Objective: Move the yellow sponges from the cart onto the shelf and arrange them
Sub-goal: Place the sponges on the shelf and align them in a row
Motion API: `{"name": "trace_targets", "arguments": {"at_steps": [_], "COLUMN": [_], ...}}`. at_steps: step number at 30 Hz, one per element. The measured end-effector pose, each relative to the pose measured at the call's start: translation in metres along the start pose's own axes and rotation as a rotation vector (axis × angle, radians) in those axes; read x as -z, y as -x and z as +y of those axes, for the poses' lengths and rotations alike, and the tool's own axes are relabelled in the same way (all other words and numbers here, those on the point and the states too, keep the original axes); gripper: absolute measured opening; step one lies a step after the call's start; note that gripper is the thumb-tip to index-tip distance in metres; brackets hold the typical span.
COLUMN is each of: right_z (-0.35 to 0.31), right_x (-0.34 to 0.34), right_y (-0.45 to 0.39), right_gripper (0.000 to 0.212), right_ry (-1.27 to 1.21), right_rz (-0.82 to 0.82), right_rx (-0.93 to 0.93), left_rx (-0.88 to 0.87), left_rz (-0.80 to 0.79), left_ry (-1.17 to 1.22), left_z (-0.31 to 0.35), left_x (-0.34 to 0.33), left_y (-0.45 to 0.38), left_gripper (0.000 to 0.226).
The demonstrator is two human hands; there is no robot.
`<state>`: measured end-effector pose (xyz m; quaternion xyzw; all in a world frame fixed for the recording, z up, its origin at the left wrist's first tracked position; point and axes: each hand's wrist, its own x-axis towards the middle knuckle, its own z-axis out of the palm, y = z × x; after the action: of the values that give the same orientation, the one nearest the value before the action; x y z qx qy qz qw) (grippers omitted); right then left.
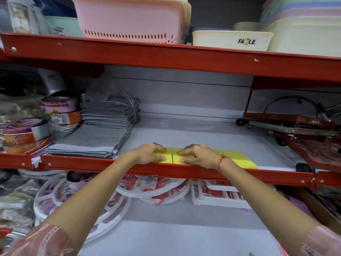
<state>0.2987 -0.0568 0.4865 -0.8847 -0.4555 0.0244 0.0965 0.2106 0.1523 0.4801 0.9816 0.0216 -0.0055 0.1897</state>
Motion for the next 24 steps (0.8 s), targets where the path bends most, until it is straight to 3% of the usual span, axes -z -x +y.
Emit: {"name": "trace_targets", "arguments": {"at_steps": [24], "right_z": [-0.0048], "right_x": [-0.0077], "right_y": [0.0027], "right_gripper": [0.047], "right_ry": [-0.01], "right_rz": [0.059], "right_rx": [-0.02], "left_rx": [0.024], "left_rz": [0.009], "left_ry": [-0.061], "left_z": [0.0055], "left_x": [-0.002], "left_y": [0.0013], "left_gripper": [0.052]}}
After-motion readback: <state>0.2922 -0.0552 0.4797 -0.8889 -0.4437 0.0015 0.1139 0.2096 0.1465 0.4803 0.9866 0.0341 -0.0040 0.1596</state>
